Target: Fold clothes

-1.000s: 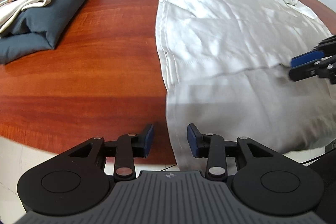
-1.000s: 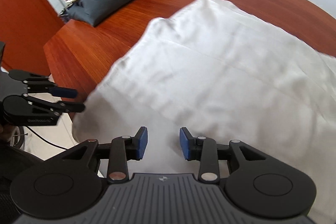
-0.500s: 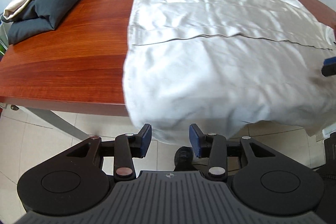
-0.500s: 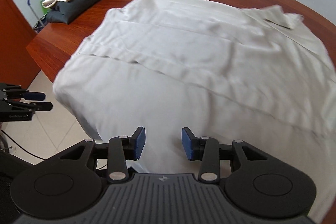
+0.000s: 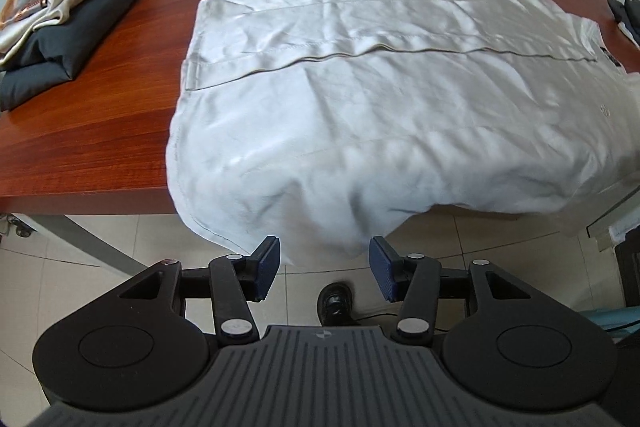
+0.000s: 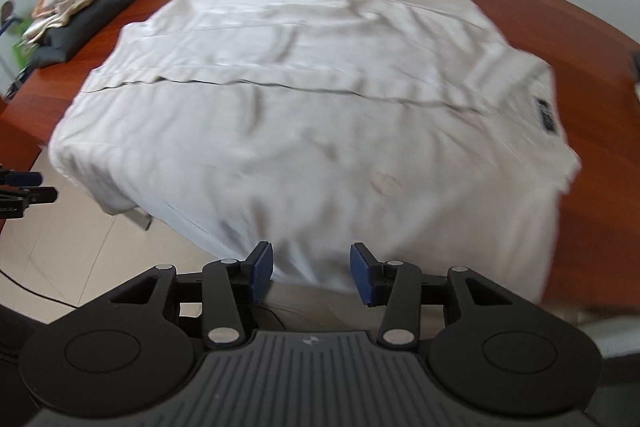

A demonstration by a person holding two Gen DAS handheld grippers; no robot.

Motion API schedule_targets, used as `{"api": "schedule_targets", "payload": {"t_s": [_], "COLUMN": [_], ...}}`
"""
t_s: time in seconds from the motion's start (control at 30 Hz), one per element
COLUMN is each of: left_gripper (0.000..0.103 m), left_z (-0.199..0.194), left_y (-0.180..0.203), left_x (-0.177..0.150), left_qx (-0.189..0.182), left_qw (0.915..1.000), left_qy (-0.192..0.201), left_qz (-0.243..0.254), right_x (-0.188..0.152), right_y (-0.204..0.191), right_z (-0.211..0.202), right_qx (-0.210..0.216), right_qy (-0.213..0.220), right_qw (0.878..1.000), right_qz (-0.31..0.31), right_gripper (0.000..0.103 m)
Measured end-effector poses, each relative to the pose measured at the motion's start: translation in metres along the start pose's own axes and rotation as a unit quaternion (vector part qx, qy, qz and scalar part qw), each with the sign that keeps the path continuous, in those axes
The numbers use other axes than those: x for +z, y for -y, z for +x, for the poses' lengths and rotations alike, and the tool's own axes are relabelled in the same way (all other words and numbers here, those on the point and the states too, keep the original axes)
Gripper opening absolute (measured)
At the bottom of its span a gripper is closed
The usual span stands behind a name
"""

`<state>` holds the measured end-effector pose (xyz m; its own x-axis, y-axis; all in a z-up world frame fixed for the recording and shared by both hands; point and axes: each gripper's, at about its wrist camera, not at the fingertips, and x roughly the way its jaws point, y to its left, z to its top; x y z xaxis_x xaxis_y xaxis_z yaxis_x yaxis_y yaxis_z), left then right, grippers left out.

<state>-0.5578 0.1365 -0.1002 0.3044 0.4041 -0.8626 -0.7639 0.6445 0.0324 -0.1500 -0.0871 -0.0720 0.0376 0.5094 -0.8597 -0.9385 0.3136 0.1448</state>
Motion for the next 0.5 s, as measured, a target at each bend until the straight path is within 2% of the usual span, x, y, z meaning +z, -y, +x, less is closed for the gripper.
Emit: {"api": "schedule_targets", "payload": {"t_s": [0.27,0.5], "left_gripper": [0.055,0.055], "left_z": [0.0,-0.007], "left_y": [0.014,0.029], "left_x": [0.001,0.003], "left_qx": [0.006,0.006], "left_qw": [0.9999,0.9995], "left_qy": [0.001,-0.001], "left_qz": [0.01,0.03], "right_x": [-0.044,-0.06], "right_y": [0.048,0.083], "right_z": [-0.002,0.021], "right_qx": [-0.039,-0.049], "right_qy": [0.002,0.008], "right_qw": [0.997,0.991], "right_qz": [0.068,0.12], "right_gripper": [0.053,0.067]}}
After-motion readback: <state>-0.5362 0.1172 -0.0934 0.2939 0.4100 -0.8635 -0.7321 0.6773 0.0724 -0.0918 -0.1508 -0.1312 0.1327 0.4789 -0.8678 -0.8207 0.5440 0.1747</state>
